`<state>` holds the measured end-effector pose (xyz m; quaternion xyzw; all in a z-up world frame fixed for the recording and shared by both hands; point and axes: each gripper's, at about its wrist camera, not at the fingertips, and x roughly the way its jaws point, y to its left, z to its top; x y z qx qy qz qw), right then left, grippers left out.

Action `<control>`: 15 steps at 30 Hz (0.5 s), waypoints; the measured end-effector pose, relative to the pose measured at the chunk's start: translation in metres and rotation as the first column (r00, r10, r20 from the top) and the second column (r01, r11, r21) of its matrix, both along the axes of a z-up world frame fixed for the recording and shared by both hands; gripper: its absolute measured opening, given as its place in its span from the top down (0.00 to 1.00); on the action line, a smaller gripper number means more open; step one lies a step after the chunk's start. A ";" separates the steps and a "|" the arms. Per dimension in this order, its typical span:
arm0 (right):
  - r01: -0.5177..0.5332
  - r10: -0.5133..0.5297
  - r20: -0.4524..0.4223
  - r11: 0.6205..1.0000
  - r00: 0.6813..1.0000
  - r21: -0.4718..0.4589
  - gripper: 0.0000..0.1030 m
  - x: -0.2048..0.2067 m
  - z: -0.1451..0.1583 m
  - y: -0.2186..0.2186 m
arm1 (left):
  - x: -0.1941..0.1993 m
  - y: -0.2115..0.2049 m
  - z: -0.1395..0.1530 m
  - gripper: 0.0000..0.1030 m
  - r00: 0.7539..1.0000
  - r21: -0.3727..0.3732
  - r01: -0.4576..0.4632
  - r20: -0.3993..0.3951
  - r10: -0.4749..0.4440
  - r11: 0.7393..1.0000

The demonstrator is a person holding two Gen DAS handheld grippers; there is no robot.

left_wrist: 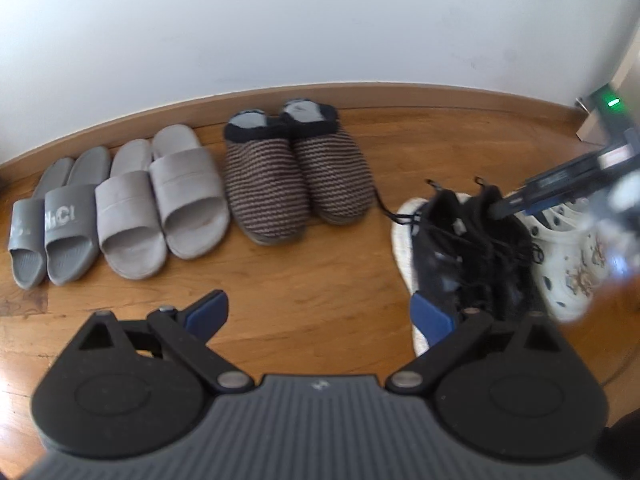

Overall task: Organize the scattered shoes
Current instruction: 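Grasp the black sneakers with the right tool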

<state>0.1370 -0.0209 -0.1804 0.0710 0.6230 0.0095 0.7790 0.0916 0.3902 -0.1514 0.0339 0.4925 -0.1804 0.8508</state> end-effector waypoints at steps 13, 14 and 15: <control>-0.051 0.067 0.102 0.987 0.992 -0.151 0.46 0.008 -0.071 0.007 | -0.023 -0.013 -0.003 0.05 0.998 0.028 -0.045 -0.045 0.046 0.999; -0.065 0.079 0.092 0.986 0.993 -0.153 0.46 0.011 -0.072 0.007 | -0.023 -0.013 -0.005 0.05 0.997 0.032 -0.052 -0.054 0.053 0.998; -0.061 0.073 0.073 0.986 0.995 -0.158 0.46 0.016 -0.074 0.008 | -0.023 -0.014 -0.005 0.05 0.997 0.034 -0.056 -0.058 0.058 0.998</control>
